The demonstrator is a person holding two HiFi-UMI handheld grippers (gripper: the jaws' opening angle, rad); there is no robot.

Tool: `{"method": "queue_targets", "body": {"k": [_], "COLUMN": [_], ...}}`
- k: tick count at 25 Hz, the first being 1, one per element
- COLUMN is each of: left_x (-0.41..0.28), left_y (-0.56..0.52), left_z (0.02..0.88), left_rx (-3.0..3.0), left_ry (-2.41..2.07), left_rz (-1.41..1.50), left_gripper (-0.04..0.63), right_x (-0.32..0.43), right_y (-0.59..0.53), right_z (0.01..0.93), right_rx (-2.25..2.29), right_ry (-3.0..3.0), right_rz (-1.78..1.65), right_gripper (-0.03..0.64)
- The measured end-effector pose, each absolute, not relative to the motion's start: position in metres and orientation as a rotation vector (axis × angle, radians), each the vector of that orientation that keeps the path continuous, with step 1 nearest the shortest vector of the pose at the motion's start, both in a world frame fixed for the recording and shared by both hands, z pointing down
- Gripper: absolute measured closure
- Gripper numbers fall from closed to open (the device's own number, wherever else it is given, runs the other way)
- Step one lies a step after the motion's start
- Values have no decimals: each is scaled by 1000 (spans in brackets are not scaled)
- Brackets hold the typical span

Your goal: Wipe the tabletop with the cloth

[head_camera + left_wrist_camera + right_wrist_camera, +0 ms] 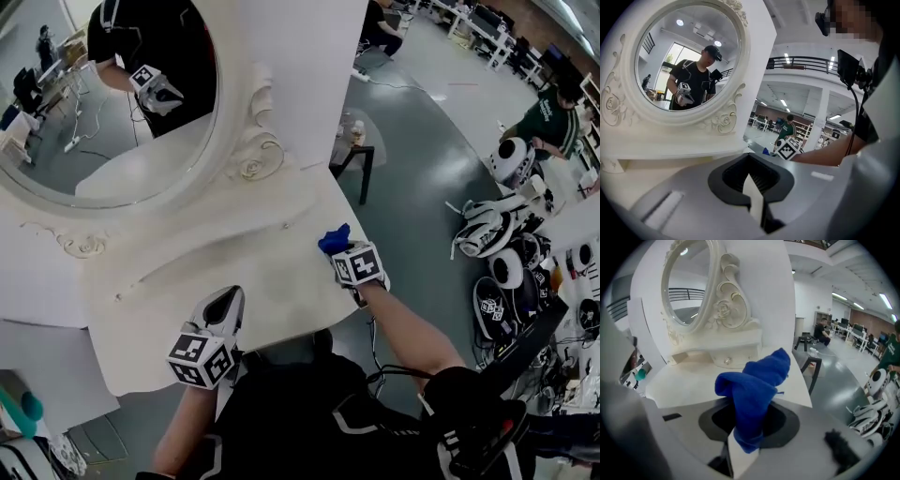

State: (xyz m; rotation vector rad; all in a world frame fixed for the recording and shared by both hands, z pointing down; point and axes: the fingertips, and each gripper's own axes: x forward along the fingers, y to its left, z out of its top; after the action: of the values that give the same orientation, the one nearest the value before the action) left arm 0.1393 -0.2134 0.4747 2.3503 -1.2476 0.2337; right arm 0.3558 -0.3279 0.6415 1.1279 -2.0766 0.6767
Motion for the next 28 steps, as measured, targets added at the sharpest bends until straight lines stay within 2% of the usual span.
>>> {"method": "queue_targets", "body": {"k": [5, 11, 28], "left_x": [135, 134, 191], "left_y": [-203, -197, -218], "left_z": [476, 476, 467], "left_rx": [2298, 2275, 2424], "left_ry": [-1316, -1340, -1125], "left_rz": [252, 250, 236], "left_gripper": [586, 586, 586], "right_x": [352, 352, 419], "right_y": [-386, -387, -193], "right_z": [650, 662, 661], "right_rx": [1129, 1089, 1143], "right_ry": [-2045, -2034, -1995], "right_rz": [643, 632, 800], "right_gripper": [494, 494, 494]}}
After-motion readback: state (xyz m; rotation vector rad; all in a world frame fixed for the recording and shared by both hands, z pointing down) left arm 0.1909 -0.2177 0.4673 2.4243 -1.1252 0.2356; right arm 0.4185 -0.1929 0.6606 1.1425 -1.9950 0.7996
